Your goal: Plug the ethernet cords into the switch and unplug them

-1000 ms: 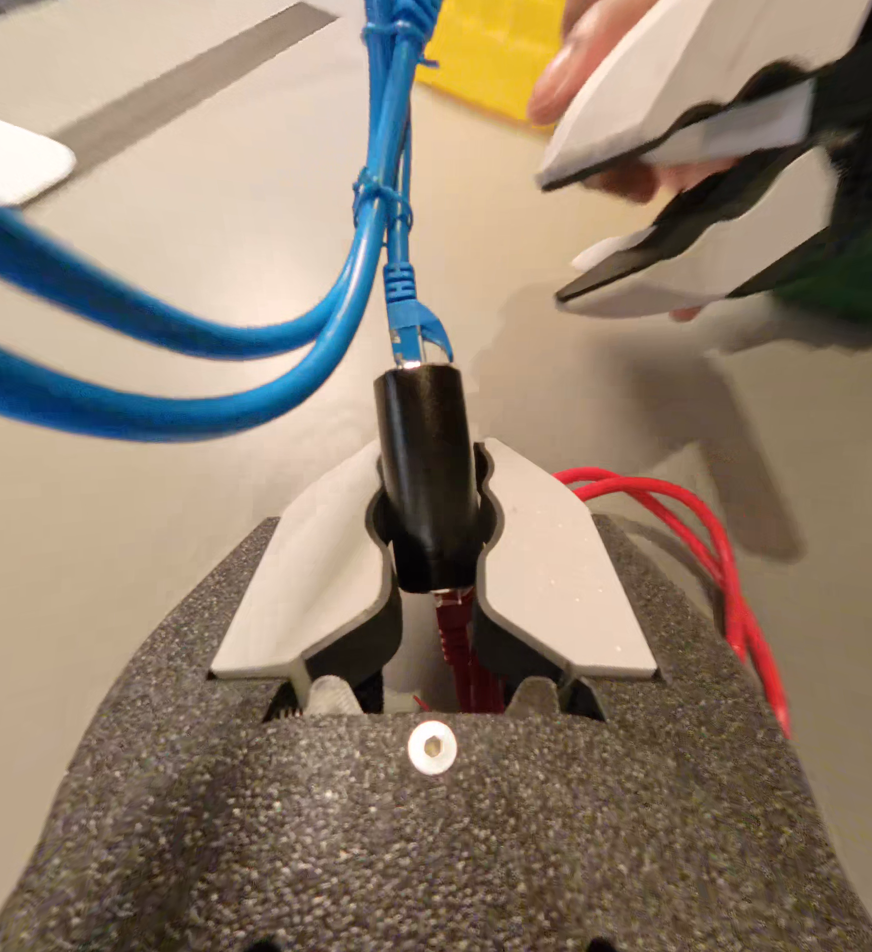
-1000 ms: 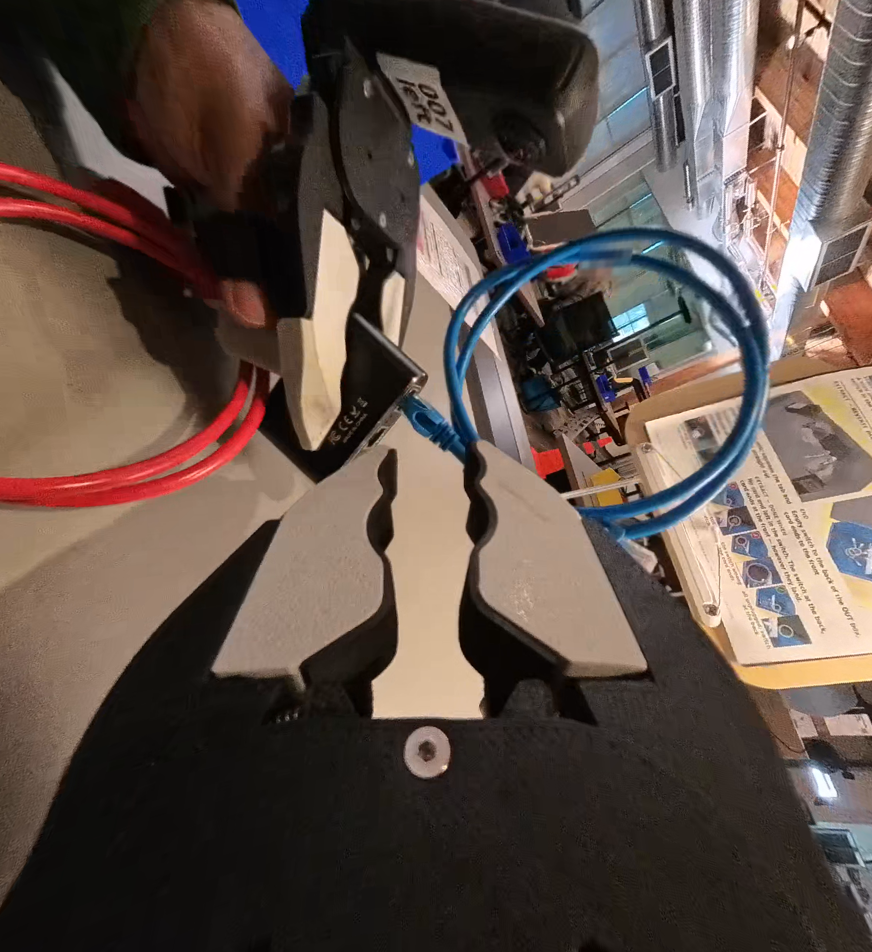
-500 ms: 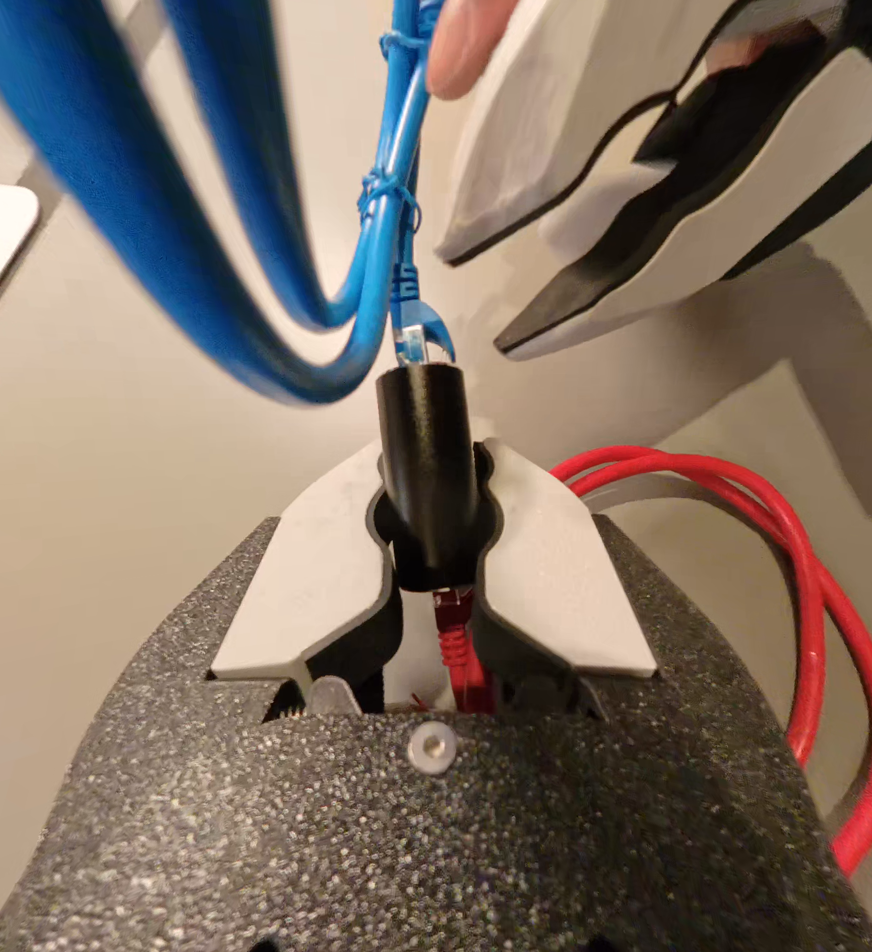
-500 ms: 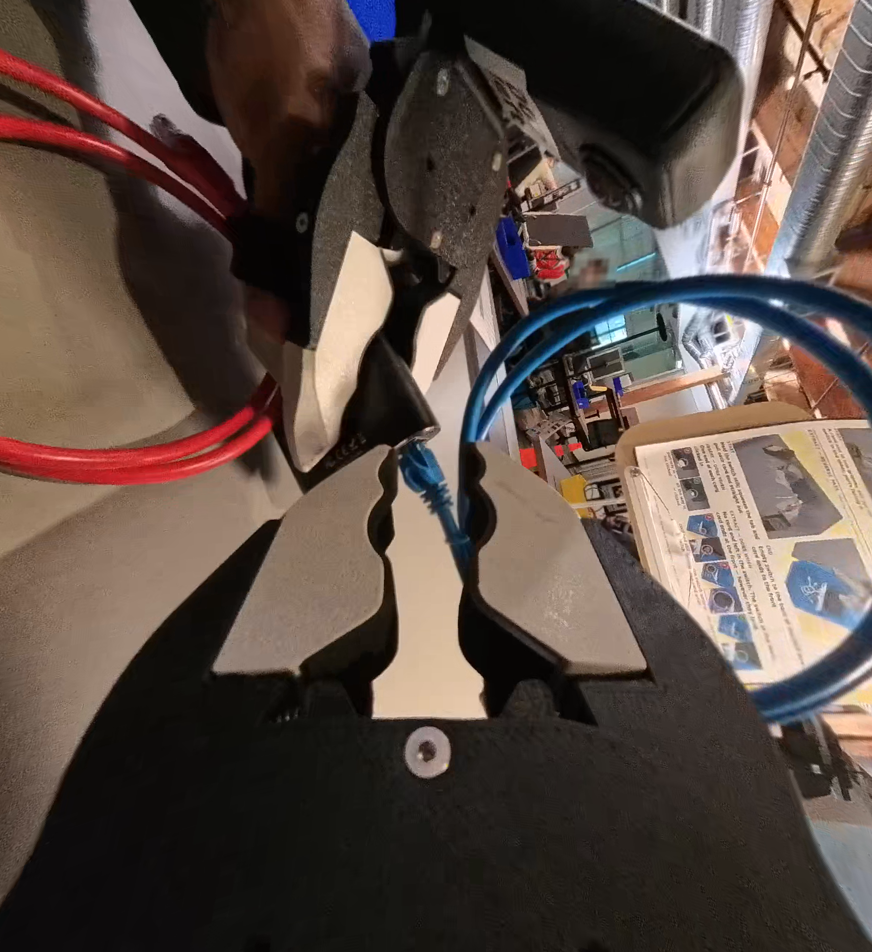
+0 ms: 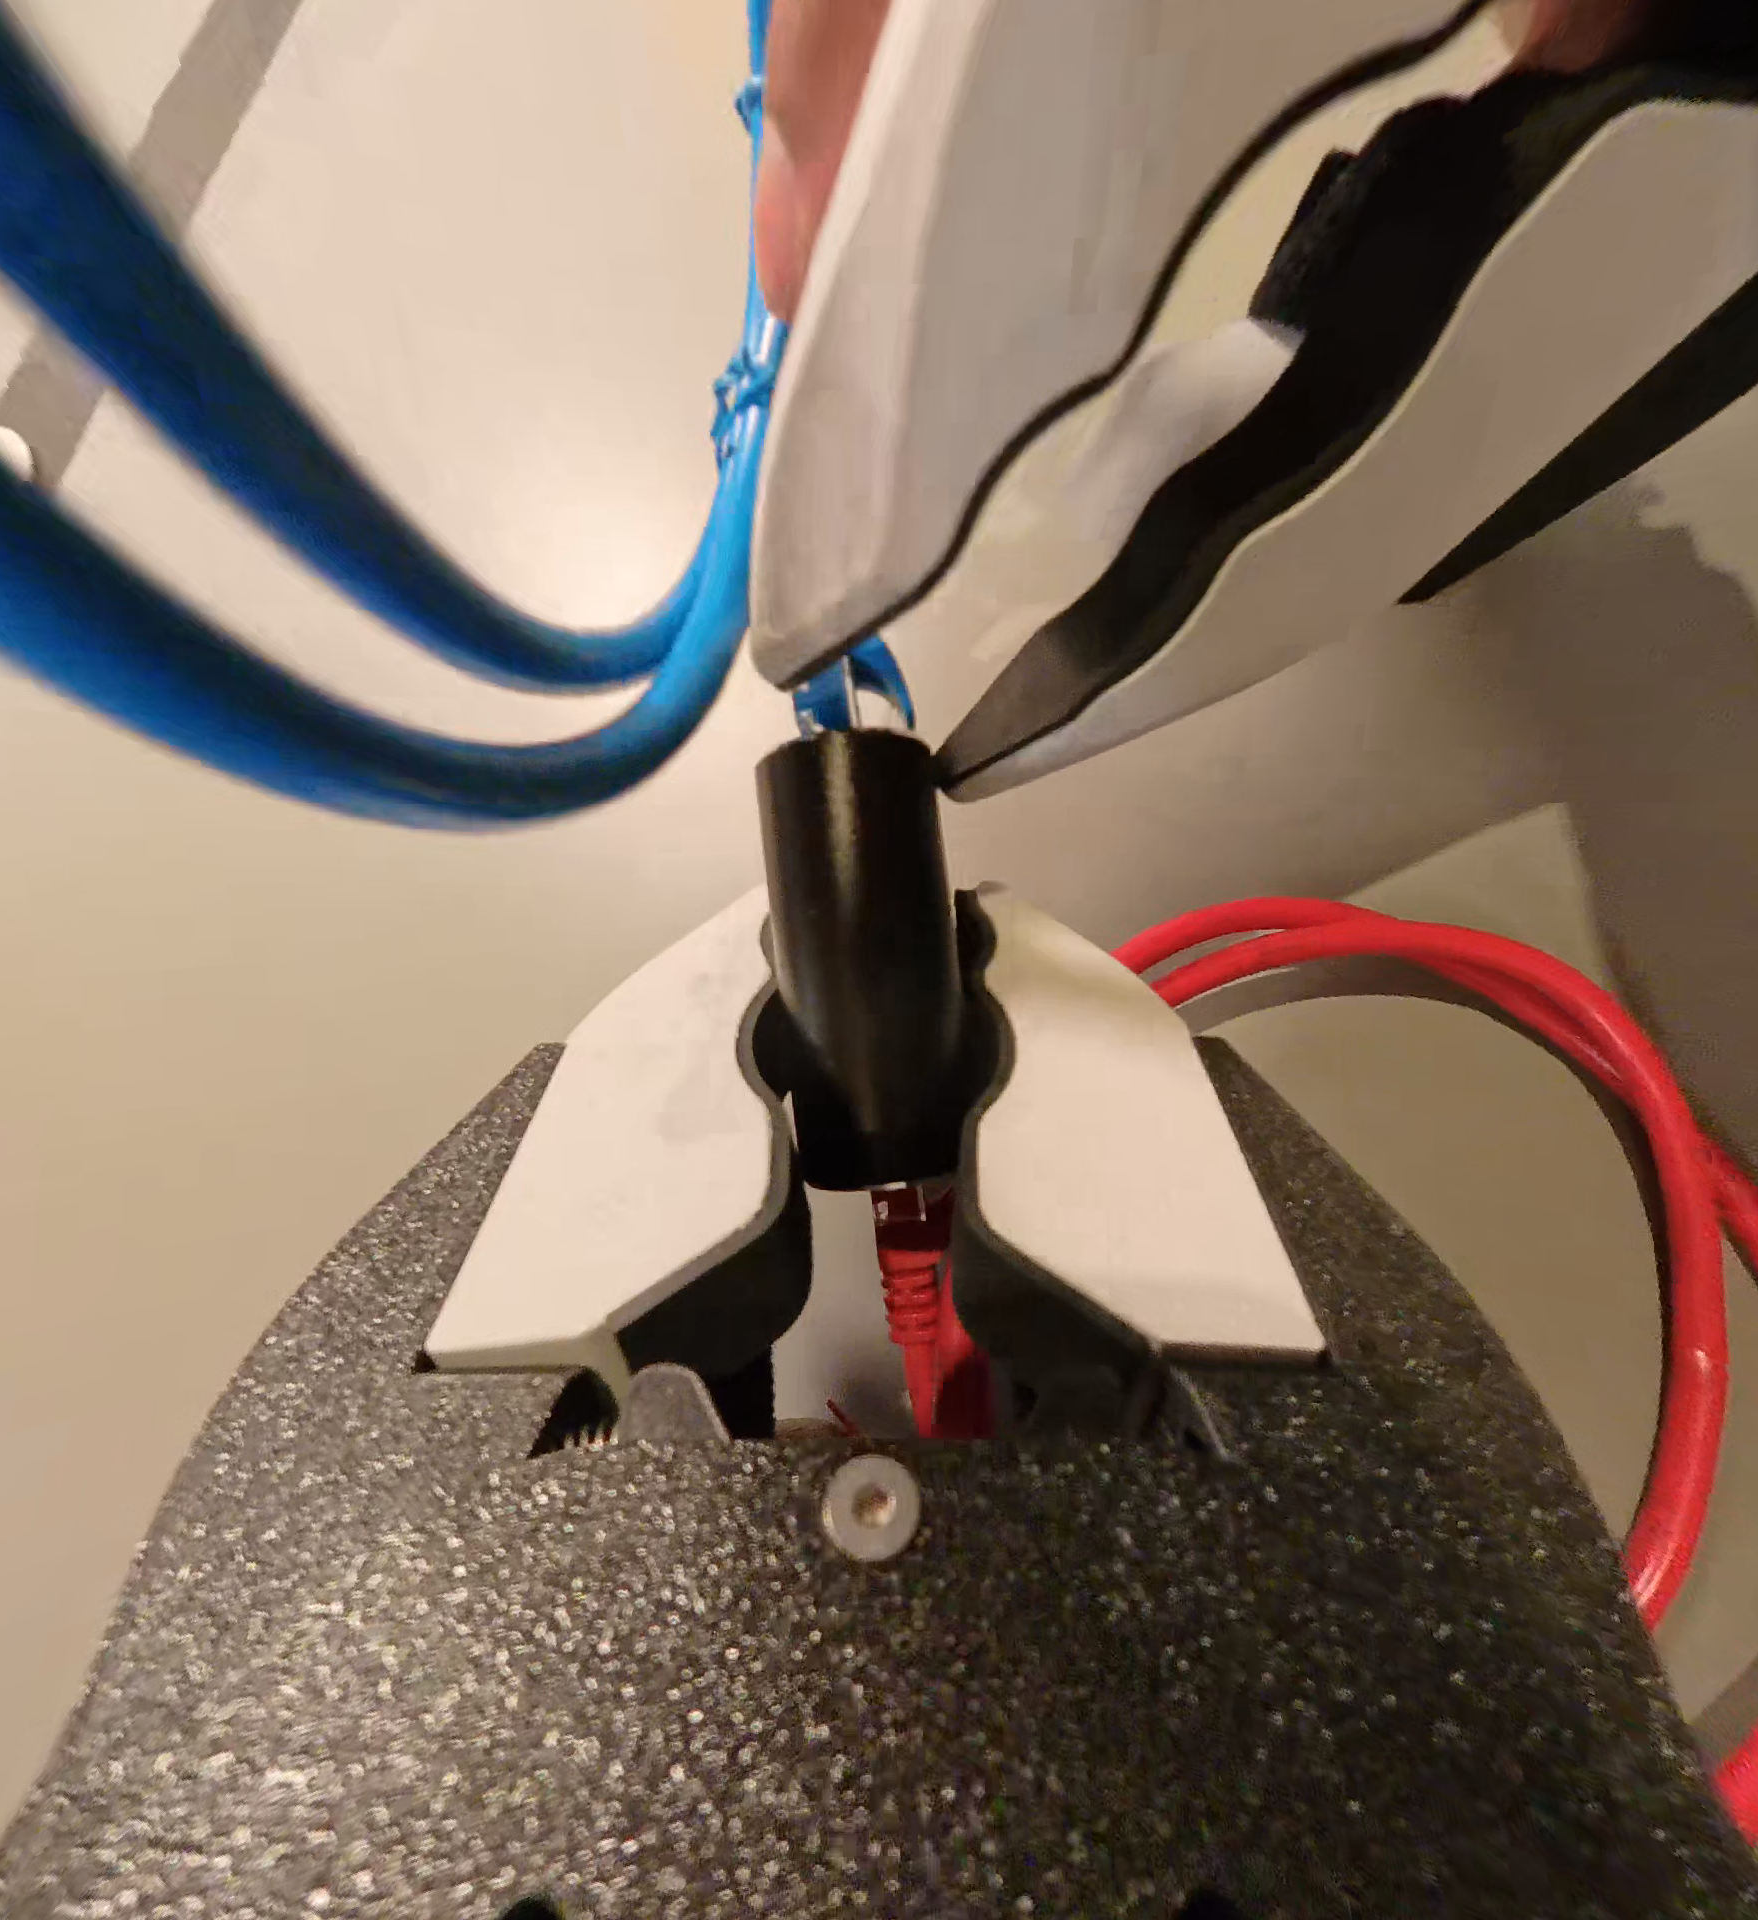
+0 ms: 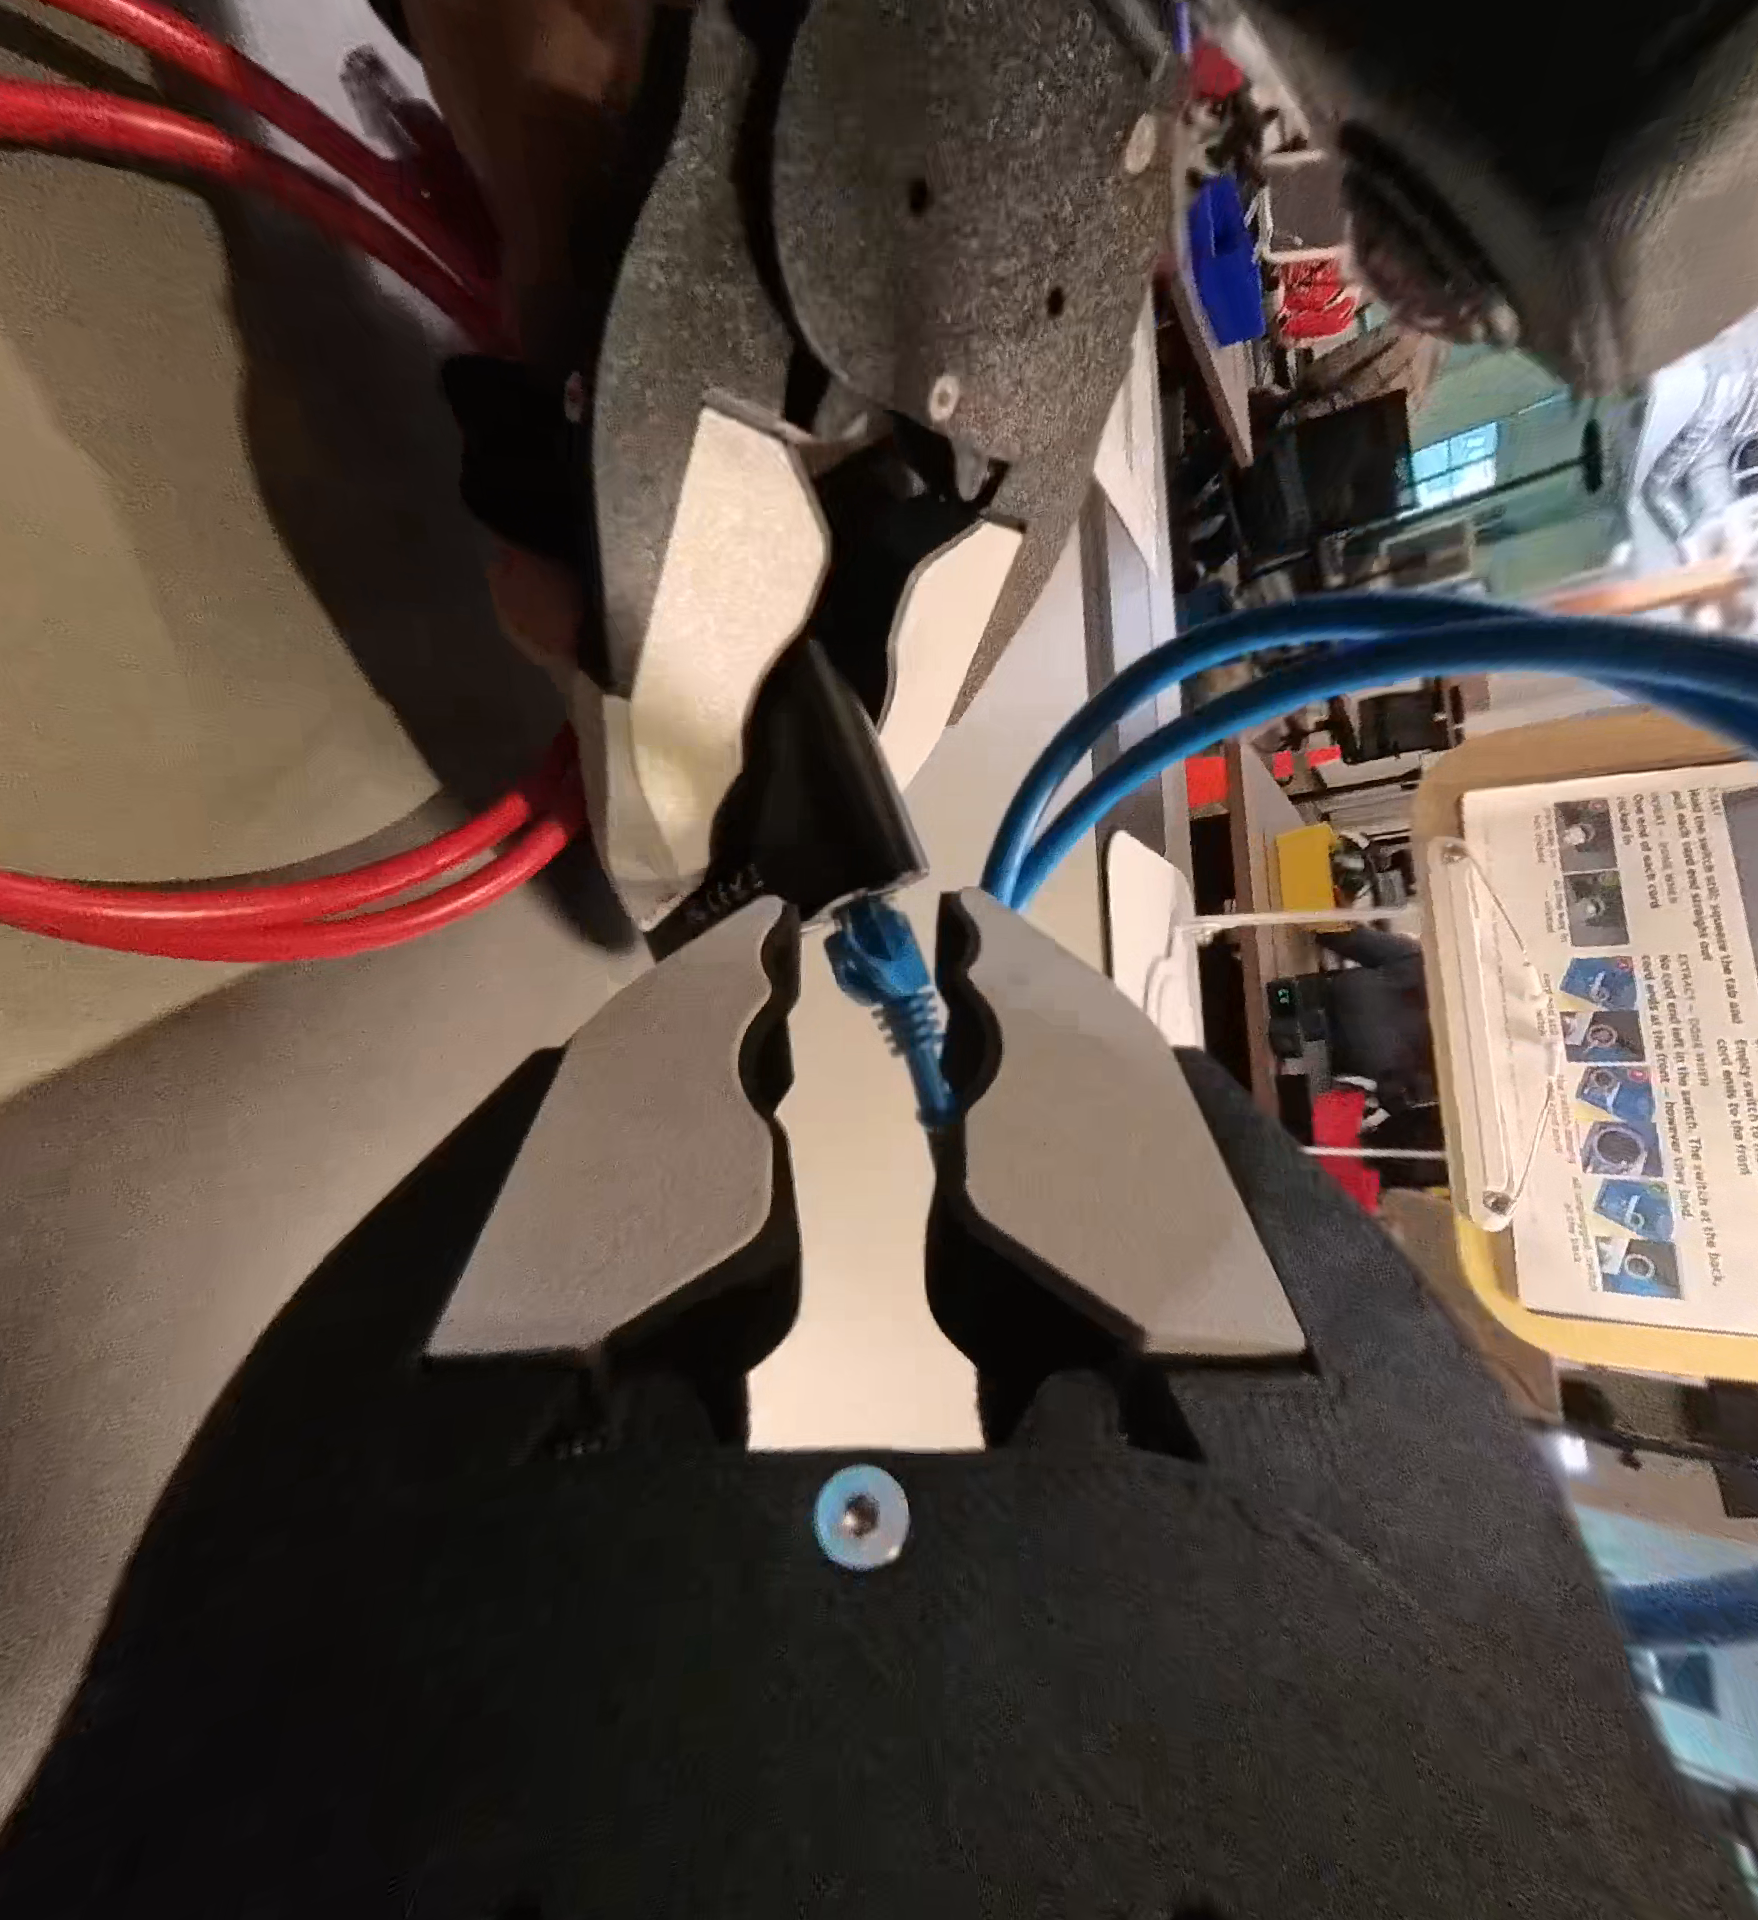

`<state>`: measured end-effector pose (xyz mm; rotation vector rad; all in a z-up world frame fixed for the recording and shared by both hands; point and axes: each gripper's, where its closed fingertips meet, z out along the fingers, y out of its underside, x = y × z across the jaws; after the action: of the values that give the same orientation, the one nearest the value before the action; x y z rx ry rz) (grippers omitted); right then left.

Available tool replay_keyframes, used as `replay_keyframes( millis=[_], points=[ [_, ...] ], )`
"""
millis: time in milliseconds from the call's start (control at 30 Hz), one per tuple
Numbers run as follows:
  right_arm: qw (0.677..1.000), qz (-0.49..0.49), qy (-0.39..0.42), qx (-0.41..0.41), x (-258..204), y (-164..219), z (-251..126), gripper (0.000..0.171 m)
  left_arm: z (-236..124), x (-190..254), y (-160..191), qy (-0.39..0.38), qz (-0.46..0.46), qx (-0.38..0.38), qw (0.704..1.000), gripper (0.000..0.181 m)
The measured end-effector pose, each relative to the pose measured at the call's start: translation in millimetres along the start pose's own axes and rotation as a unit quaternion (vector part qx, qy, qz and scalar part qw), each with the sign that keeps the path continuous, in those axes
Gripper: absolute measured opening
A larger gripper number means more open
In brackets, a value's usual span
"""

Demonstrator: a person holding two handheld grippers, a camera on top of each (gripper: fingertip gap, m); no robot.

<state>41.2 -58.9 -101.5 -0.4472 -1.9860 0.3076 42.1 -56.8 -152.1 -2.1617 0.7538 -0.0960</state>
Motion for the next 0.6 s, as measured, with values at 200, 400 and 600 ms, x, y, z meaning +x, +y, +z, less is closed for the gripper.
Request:
replay_keyframes(
  millis=[200, 400, 600],
  points=[
    [0.998, 0.032, -0.043, -0.027, -2.2, 5.7, -2.8, 0.021, -0.2, -0.2, 0.8, -0.021, 0.048, -0.014, 0.999, 0.029],
    [0.995, 0.048, -0.085, -0.021, -4.1, 2.9, -13.1, 0.018, -3.1, -1.1, -3.9, -0.052, 0.107, -0.015, 0.993, 0.029],
    [0.997, 0.009, -0.07, -0.021, -5.5, -2.0, -14.6, 0.022, -5.4, -6.0, -6.4, -0.091, 0.144, -0.028, 0.985, 0.029]
  ],
)
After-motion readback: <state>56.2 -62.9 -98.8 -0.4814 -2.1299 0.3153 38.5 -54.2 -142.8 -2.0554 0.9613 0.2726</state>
